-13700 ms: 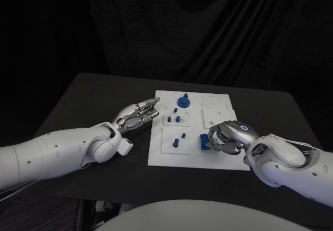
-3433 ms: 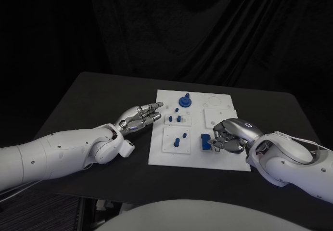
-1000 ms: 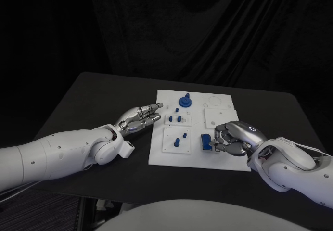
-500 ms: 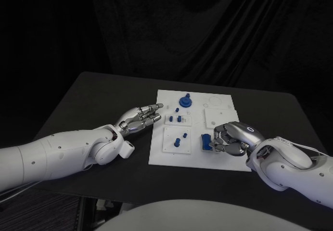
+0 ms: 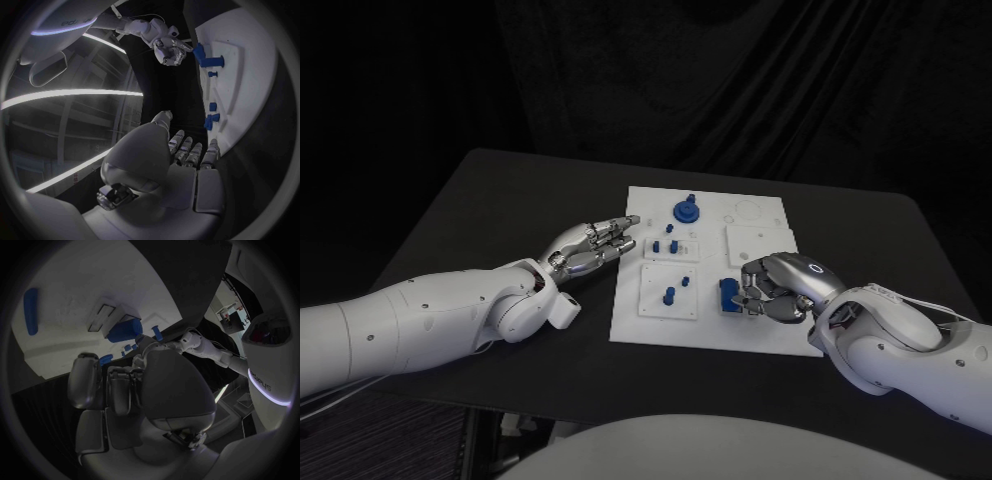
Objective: Assemble the parts on the task board
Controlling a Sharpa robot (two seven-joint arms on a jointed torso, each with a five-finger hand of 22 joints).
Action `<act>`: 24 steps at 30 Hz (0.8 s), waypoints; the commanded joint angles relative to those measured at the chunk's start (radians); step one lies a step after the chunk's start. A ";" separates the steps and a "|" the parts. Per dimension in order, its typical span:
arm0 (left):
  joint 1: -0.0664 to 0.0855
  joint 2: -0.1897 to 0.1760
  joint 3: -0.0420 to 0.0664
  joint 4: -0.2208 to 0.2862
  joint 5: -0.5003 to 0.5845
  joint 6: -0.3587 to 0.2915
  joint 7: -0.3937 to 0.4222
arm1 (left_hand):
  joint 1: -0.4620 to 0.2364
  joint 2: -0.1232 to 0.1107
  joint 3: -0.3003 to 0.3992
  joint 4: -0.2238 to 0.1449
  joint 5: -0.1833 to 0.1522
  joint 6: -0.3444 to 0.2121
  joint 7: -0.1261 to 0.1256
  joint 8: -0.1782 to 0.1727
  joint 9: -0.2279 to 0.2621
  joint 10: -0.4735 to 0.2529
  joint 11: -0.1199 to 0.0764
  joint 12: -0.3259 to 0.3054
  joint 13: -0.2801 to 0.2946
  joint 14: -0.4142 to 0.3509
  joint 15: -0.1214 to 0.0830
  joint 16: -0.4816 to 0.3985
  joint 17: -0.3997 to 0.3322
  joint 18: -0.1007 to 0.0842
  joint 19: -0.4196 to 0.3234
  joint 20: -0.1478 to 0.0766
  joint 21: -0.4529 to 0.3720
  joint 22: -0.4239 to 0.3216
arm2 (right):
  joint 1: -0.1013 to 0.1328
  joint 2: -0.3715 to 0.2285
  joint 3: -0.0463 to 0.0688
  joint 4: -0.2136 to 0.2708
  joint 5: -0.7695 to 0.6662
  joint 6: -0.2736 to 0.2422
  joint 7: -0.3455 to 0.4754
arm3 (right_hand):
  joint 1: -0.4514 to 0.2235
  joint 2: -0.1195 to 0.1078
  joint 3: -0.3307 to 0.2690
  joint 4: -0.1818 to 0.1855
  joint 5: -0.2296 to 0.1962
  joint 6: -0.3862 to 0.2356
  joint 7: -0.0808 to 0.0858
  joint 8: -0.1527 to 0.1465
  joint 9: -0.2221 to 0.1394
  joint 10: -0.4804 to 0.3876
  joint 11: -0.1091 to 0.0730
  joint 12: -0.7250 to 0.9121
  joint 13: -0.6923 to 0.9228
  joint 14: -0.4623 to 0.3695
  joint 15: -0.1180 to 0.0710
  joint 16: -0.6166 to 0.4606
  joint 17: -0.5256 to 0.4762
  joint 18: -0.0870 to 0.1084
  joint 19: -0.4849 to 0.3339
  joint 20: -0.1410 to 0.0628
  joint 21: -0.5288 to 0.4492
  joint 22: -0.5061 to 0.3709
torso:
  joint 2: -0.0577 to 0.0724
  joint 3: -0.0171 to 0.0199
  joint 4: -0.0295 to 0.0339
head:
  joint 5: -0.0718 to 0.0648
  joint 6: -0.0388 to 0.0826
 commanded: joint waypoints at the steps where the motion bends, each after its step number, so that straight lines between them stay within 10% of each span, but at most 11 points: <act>1: -0.002 0.001 0.001 0.001 0.002 0.013 0.023 | -0.006 0.003 0.005 0.001 0.006 0.007 0.018 0.003 0.001 0.009 0.000 0.005 0.002 0.005 0.002 0.001 0.000 0.009 0.005 0.005 0.002 -0.002 | -0.007 0.005 -0.001 -0.006 -0.061 0.022 -0.041 | 0.010 -0.005 -0.001 -0.010 -0.001 0.009 0.001 0.008 0.003 0.106 0.001 -0.005 0.263 0.105 0.000 0.003 0.263 -0.014 0.005 0.003 -0.006 0.179 | 0.001 0.0000 0.0003 | -0.001 0.000; 24: -0.004 -0.003 0.001 0.003 0.002 0.014 0.022 | -0.006 0.003 0.006 0.000 0.007 0.008 0.018 0.003 0.001 0.009 0.000 0.004 0.001 0.005 0.002 0.000 0.000 0.009 0.004 0.005 0.001 -0.003 | -0.023 -0.002 -0.001 -0.002 -0.110 0.069 -0.050 | 0.024 -0.013 -0.002 -0.021 0.000 0.010 0.003 0.007 0.002 0.106 0.001 -0.005 0.263 0.105 0.001 0.003 0.263 -0.011 -0.001 0.004 -0.019 0.176 | 0.000 0.0005 -0.0002 | -0.002 0.000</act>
